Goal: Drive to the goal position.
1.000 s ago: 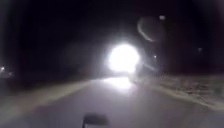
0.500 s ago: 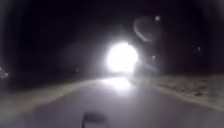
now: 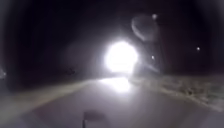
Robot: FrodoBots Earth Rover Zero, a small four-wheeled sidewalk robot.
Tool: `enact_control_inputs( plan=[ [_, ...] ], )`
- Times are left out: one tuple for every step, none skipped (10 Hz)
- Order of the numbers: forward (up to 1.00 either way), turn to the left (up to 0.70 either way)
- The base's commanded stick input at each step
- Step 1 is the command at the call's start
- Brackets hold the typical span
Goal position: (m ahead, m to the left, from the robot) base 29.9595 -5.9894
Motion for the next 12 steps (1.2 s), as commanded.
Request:
enact_control_inputs(
  plan=[
    [1.00, 0.03],
    [1.00, 0.04],
    [1.00, 0.04],
    [1.00, 0.05],
    [1.00, 0.05],
    [1.00, 0.05],
    [1.00, 0.05],
    [1.00, 0.05],
    [1.00, 0.06],
    [1.00, 0.11],
    [1.00, 0.14],
    [1.00, 0.09]
  ],
)
